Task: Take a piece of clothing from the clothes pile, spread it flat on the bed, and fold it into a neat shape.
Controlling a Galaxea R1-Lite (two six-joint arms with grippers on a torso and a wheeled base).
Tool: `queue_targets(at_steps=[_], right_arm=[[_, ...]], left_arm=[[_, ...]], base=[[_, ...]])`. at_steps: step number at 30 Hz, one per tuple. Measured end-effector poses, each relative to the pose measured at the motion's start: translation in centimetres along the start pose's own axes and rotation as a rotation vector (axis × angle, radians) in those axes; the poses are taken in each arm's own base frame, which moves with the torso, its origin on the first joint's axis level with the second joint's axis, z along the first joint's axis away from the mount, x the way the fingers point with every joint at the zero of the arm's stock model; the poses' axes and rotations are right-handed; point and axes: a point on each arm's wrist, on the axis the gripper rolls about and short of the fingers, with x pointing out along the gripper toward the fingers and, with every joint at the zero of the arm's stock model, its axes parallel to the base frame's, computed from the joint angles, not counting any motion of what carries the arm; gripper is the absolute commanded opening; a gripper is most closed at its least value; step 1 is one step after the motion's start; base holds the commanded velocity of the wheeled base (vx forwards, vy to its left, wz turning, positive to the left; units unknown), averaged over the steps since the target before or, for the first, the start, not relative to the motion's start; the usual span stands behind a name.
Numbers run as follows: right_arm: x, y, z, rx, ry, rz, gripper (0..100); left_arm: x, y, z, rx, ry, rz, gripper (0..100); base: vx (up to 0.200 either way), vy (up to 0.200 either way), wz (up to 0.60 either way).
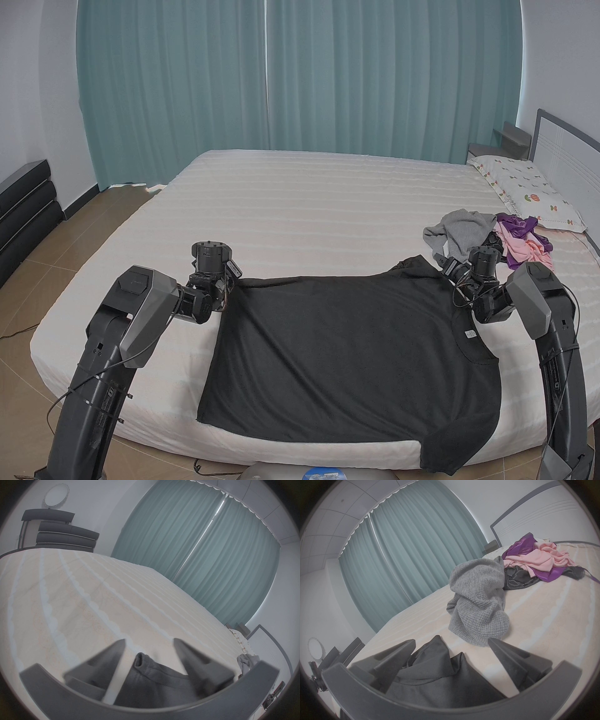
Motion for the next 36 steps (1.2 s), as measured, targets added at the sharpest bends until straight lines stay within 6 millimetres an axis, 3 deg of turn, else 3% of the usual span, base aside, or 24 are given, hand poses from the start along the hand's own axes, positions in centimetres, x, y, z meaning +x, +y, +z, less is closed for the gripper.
queue_targets(at_steps=[10, 17, 22, 26, 30, 36], right_arm=[[-4.6, 0.0, 2.5, 0.061, 0.089, -0.032, 100], [-11.3, 0.2, 4.9, 0.103, 0.192, -0.042, 100], [-17.1, 0.1, 5.7, 0.131, 0.272, -0.047, 100], [-21.6, 0.1, 5.7, 0.150, 0.328, -0.054, 100], [-25.5, 0.0, 5.0, 0.172, 0.384, -0.060, 100], [-28.9, -0.7, 4.1, 0.218, 0.446, -0.022, 100]], left_arm=[[-2.0, 1.5, 0.6, 0.014, 0.066, 0.064, 100], [-6.3, 1.7, 3.3, 0.009, 0.136, 0.058, 100], [-10.5, 1.7, 5.1, 0.008, 0.183, 0.049, 100], [-15.2, 1.6, 5.6, 0.020, 0.243, 0.034, 100], [-19.6, 2.3, 4.8, 0.027, 0.321, 0.037, 100], [-24.1, 2.7, 2.7, -0.101, 0.408, 0.046, 100]], base=[[0.000, 0.000, 0.00], [0.000, 0.000, 0.00], [0.000, 0.000, 0.00], [0.000, 0.000, 0.00], [0.000, 0.000, 0.00], [0.000, 0.000, 0.00]])
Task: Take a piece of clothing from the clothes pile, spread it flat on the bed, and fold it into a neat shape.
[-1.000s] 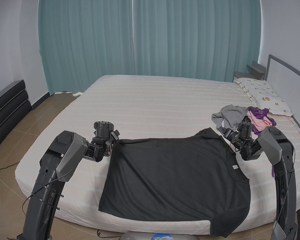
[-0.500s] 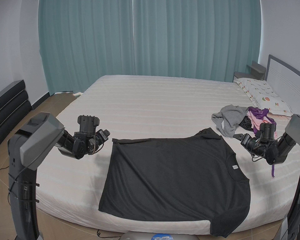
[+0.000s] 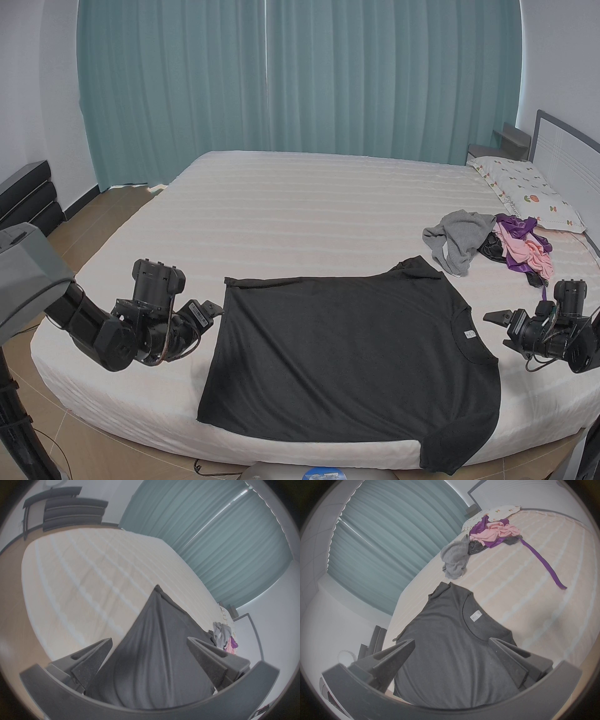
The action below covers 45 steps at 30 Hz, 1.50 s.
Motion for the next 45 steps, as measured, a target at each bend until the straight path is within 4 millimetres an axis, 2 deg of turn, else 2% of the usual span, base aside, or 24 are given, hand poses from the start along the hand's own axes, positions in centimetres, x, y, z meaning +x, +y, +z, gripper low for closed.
queue_targets(at_steps=[6, 9, 13, 18, 33, 45], right_arm=[[-1.4, -0.9, -1.4, -0.005, -0.023, 0.047, 100], [-1.8, -1.3, -2.2, -0.006, -0.019, 0.051, 100], [-1.6, -2.1, -3.1, 0.001, -0.001, 0.042, 100], [-1.3, -2.7, -3.7, 0.017, 0.021, 0.024, 100], [-0.8, -3.3, -4.4, 0.033, 0.062, 0.002, 100], [-0.6, -3.4, -4.6, 0.033, 0.072, -0.006, 100]], left_arm=[[-0.9, 0.7, -2.0, -0.037, 0.012, -0.075, 100], [-0.5, 1.4, -2.9, -0.045, 0.025, -0.097, 100], [0.4, 3.1, -4.5, -0.047, 0.075, -0.052, 100], [1.0, 4.3, -5.5, -0.045, 0.109, -0.003, 100], [1.3, 4.8, -6.0, -0.093, 0.122, 0.016, 100], [1.1, 4.3, -6.6, -0.100, 0.134, 0.004, 100]], base=[[0.000, 0.000, 0.00], [0.000, 0.000, 0.00], [-0.200, 0.000, 0.00], [-0.200, 0.000, 0.00], [0.000, 0.000, 0.00], [0.000, -0.200, 0.00]])
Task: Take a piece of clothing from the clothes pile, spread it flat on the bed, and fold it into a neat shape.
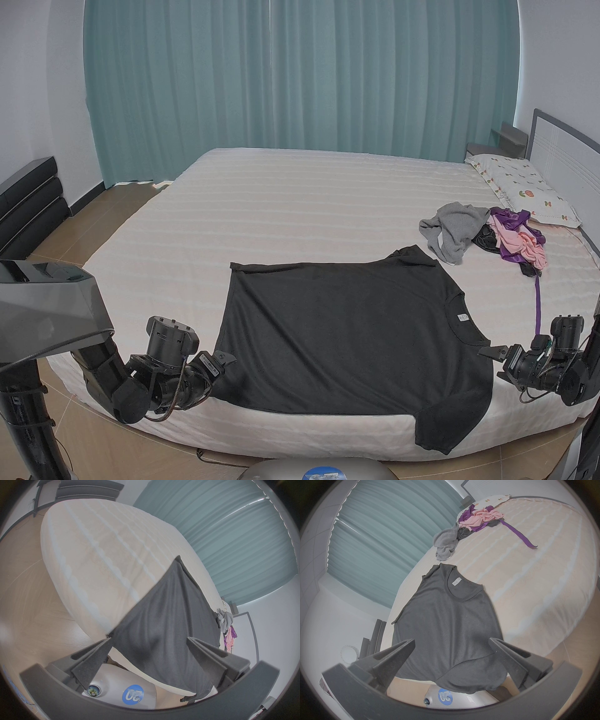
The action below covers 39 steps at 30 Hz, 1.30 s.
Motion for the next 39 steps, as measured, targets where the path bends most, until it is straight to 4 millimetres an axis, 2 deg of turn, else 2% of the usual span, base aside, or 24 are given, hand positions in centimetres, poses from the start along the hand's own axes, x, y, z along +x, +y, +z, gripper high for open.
queue_targets(at_steps=[12, 21, 39], right_arm=[[0.2, -0.1, -0.2, 0.004, 0.013, -0.003, 100], [0.4, -0.1, -0.7, 0.000, 0.041, -0.005, 100], [0.6, -0.1, -1.0, 0.000, 0.054, -0.011, 100]], left_arm=[[-0.1, -0.1, -0.4, 0.010, 0.004, -0.001, 100], [-0.1, -0.2, -0.5, 0.015, 0.006, -0.002, 100], [0.9, 0.7, 0.1, 0.023, -0.070, 0.074, 100]], base=[[0.000, 0.000, 0.00], [-0.200, 0.000, 0.00], [0.000, 0.000, 0.00]])
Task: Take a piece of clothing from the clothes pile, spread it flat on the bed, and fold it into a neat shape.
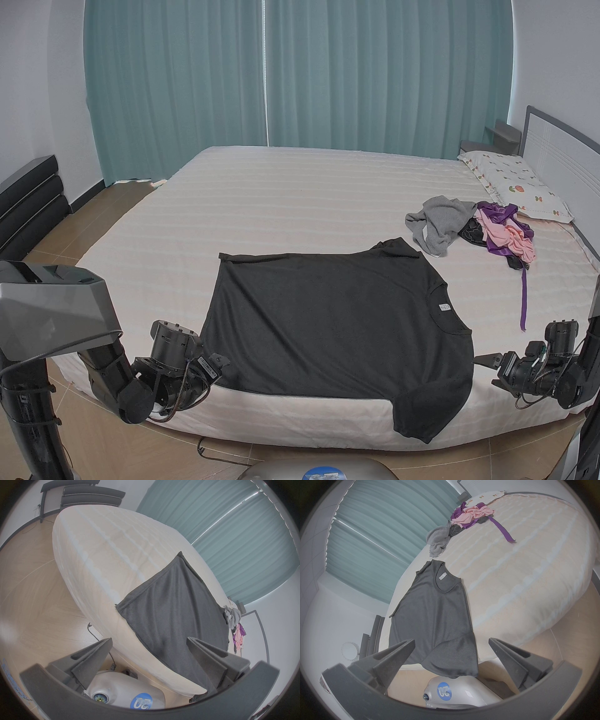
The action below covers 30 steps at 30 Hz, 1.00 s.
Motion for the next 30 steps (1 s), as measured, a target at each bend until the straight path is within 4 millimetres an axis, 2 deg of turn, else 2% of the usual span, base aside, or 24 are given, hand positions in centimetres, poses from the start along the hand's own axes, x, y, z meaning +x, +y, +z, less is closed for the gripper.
queue_targets(at_steps=[15, 16, 30], right_arm=[[0.3, -0.1, 0.1, -0.014, -0.026, 0.015, 100], [0.3, -0.1, 0.1, -0.017, -0.034, 0.020, 100], [0.4, -0.5, -0.5, -0.019, -0.037, 0.021, 100]], left_arm=[[2.4, 1.1, 2.0, -0.034, -0.040, 0.044, 100], [2.6, 1.2, 2.1, -0.037, -0.043, 0.047, 0], [3.0, 2.2, 2.0, -0.012, -0.069, 0.114, 0]], base=[[0.000, 0.000, 0.00], [0.000, 0.000, 0.00], [0.000, 0.000, 0.00]])
